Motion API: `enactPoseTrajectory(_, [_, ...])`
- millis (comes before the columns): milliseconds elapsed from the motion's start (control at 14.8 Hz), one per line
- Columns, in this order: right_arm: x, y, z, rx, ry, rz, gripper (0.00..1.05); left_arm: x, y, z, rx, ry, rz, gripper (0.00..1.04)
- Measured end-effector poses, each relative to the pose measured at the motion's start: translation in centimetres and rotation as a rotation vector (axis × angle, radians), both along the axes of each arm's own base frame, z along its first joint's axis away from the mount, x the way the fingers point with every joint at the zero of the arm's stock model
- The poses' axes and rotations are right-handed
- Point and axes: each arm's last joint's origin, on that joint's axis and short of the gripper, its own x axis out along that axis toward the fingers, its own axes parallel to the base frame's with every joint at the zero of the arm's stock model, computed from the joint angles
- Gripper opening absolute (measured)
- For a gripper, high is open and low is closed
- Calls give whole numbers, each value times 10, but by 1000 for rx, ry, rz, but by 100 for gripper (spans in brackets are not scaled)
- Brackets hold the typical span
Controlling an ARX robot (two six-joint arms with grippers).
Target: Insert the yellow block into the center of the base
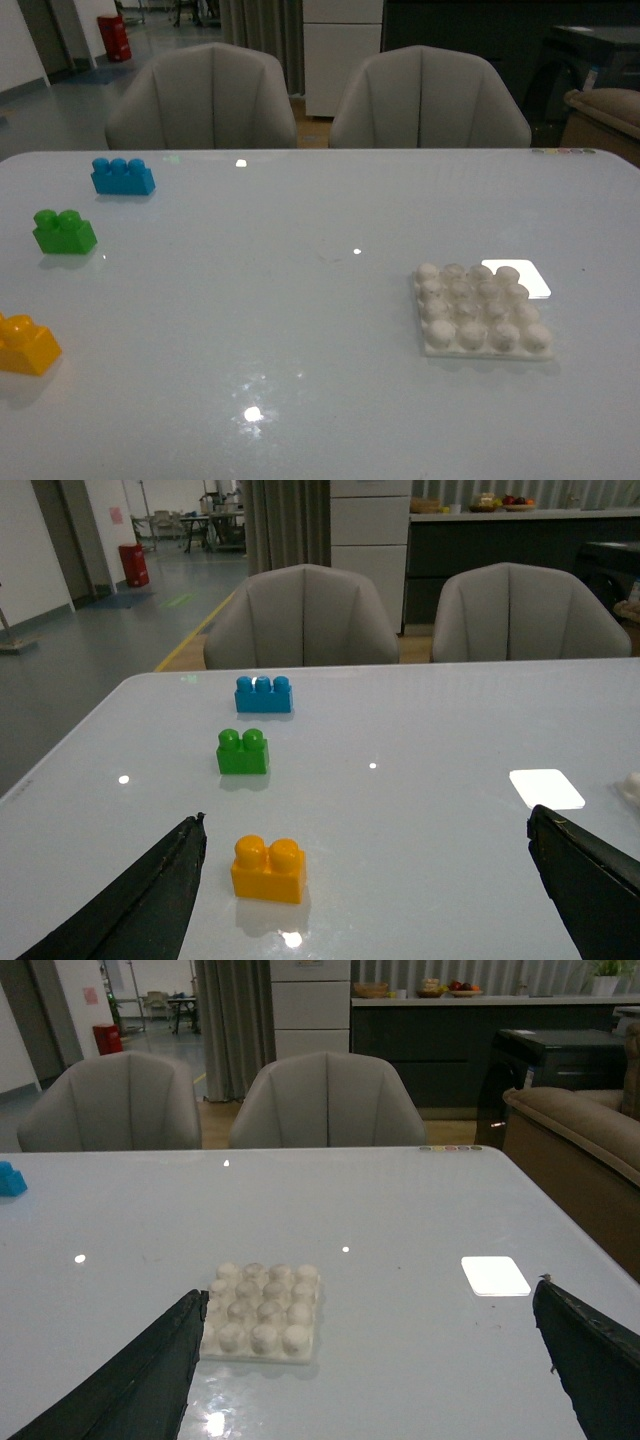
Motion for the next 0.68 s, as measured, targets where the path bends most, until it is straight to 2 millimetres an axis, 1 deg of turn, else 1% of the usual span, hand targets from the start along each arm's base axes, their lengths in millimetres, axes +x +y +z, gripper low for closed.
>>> enactPoseTrajectory(678, [0, 0, 0, 0, 0, 0, 98, 0, 0, 0, 0, 0, 0, 98])
